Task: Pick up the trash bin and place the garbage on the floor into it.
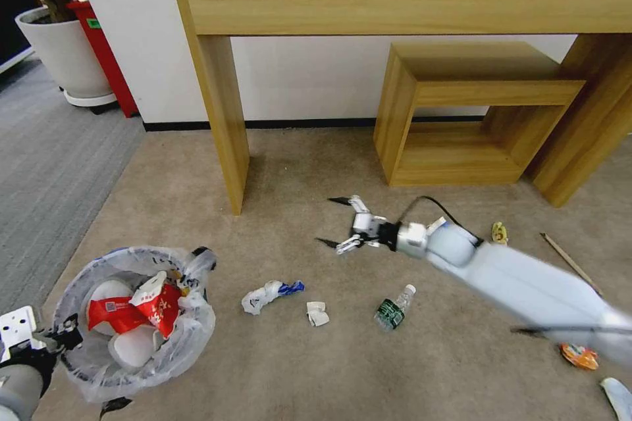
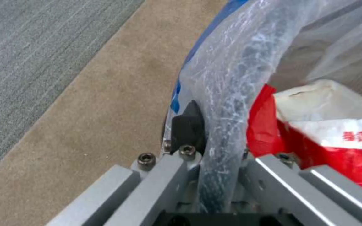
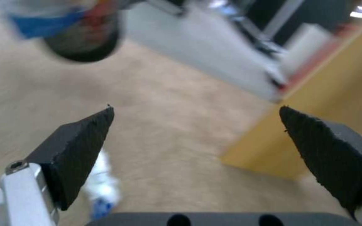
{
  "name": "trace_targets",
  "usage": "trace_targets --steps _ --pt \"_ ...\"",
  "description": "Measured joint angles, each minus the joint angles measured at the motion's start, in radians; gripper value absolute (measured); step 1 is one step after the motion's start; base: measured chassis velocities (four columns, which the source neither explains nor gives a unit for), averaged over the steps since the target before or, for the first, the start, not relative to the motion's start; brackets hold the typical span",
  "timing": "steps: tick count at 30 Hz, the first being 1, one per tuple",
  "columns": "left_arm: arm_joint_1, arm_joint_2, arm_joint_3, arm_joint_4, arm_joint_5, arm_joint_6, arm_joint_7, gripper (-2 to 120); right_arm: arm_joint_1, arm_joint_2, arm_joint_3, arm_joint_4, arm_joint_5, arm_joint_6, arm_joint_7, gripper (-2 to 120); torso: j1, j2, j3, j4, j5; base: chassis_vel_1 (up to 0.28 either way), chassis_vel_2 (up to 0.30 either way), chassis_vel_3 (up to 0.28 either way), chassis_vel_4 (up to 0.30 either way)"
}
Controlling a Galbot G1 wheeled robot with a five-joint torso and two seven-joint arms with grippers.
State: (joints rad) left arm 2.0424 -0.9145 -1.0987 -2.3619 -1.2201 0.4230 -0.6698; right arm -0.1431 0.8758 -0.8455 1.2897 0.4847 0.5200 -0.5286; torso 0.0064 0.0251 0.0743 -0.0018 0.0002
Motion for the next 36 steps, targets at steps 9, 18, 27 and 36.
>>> trace_targets --steps 9,18,27,36 --pt "-0.005 -0.02 0.025 0.022 0.023 -0.008 0.01 0 0.112 0.225 -0.179 -0.268 -0.097 0.023 -0.057 100 0.0 0.0 0.0 -0.0007 -0.0004 0.0 0.0 0.0 0.0" --pt "0.009 -0.069 0.05 0.026 0.08 -0.013 0.027 0 0.147 0.467 -0.202 -0.501 -0.117 0.031 -0.15 100 0.0 0.0 0.0 -0.0001 -0.0004 0.0 0.0 0.0 0.0" --pt "0.018 -0.107 0.074 0.024 0.129 -0.021 0.045 0 0.119 0.53 -0.212 -0.566 -0.171 -0.028 -0.099 100 0.0 0.0 0.0 -0.0005 -0.0004 0.0 0.0 0.0 0.0" --pt "0.031 -0.123 0.087 0.027 0.166 -0.029 0.066 0 0.053 0.57 -0.208 -0.627 -0.237 -0.045 -0.038 100 0.0 0.0 0.0 -0.0004 -0.0002 0.0 0.0 0.0 0.0"
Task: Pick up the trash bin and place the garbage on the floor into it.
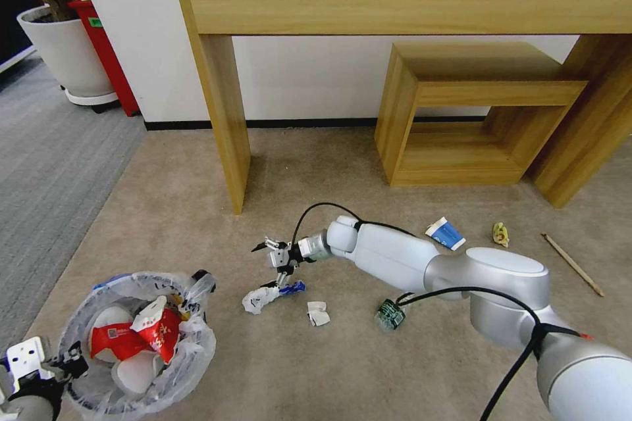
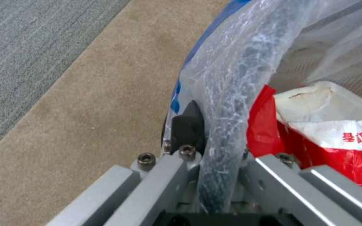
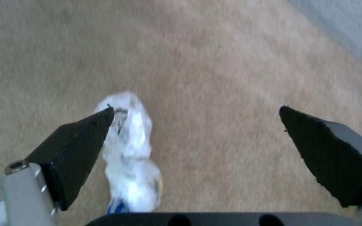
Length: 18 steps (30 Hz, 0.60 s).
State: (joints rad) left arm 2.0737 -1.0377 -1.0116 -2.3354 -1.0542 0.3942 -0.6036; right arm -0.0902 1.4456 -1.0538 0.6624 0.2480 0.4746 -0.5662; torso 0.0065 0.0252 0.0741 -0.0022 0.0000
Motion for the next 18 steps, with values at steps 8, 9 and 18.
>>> trace_targets --steps 8,9,18 --pt "0.001 0.003 0.013 0.005 0.014 -0.01 0.009 0 -0.052 0.044 0.014 -0.091 -0.016 0.009 0.029 100 0.0 0.0 0.0 -0.0001 -0.0001 0.0 0.0 0.0 0.0" --pt "0.001 0.003 0.013 0.005 0.014 -0.01 0.009 0 -0.052 0.044 0.014 -0.091 -0.016 0.009 0.029 100 0.0 0.0 0.0 -0.0001 -0.0001 0.0 0.0 0.0 0.0" --pt "0.005 0.014 0.016 0.012 0.021 -0.013 0.009 0 -0.101 0.117 0.036 -0.191 -0.049 0.017 0.038 100 0.0 0.0 0.0 0.0001 0.0 0.0 0.0 0.0 0.0"
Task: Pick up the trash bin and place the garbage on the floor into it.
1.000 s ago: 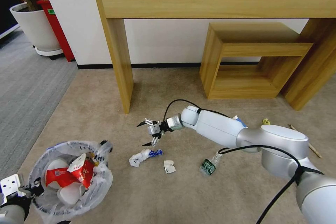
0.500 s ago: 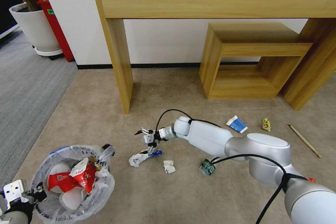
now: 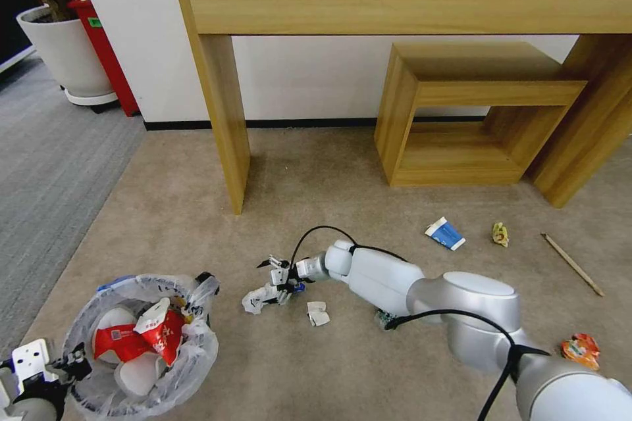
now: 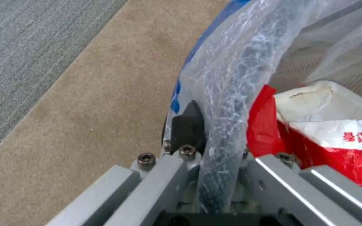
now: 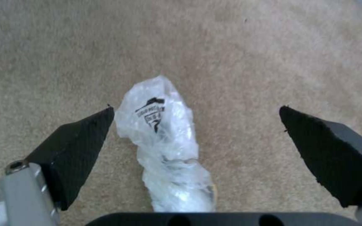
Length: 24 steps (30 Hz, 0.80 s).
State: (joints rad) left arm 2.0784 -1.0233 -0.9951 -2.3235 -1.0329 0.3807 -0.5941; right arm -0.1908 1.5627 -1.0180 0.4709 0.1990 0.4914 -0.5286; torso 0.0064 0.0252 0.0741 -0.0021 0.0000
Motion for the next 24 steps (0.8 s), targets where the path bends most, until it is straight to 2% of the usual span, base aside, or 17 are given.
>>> trace_targets --steps 7,24 --pt "-0.007 0.002 0.021 0.007 0.015 -0.005 0.007 0 -0.034 0.046 0.012 -0.082 -0.023 -0.001 0.027 100 0.0 0.0 0.0 0.0001 0.0001 0.0 0.0 0.0 0.0" --pt "-0.017 0.035 0.031 -0.002 0.012 -0.007 0.006 0 -0.077 0.047 0.044 -0.164 -0.013 -0.041 0.094 100 0.0 0.0 0.0 0.0 0.0001 0.0 0.0 0.0 0.0"
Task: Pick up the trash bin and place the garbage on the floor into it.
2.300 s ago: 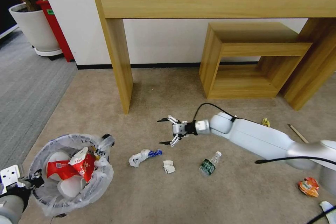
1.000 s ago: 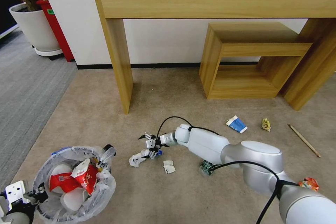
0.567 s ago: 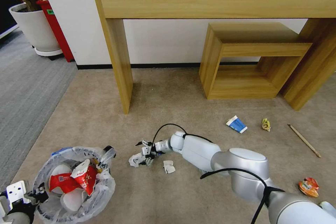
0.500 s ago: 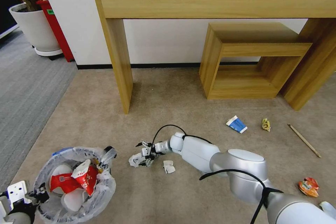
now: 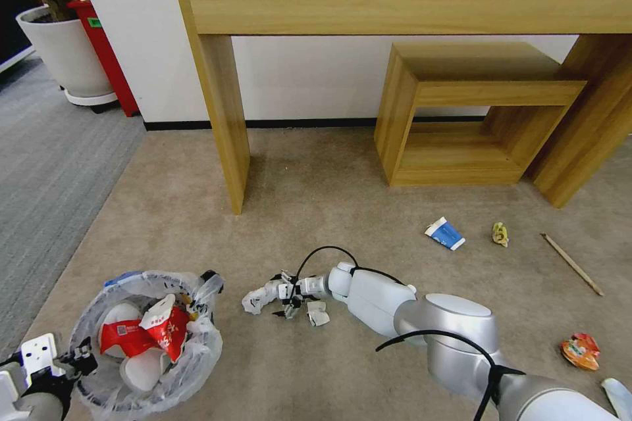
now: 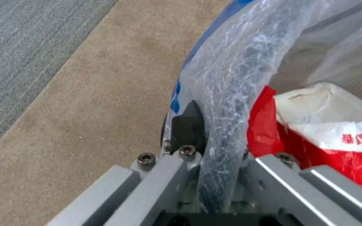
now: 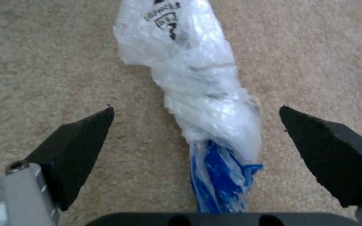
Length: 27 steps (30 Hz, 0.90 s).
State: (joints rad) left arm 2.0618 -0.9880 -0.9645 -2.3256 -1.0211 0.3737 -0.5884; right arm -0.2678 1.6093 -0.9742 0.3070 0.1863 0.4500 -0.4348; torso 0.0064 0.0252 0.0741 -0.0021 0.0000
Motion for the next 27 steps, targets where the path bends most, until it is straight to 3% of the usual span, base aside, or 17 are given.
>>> trace_targets --steps 27 --pt "-0.025 0.064 0.047 0.02 0.013 -0.004 0.007 0 -0.015 -0.001 0.074 -0.007 0.062 -0.041 -0.014 100 0.0 0.0 0.0 -0.0001 0.0 0.0 0.0 0.0 0.0"
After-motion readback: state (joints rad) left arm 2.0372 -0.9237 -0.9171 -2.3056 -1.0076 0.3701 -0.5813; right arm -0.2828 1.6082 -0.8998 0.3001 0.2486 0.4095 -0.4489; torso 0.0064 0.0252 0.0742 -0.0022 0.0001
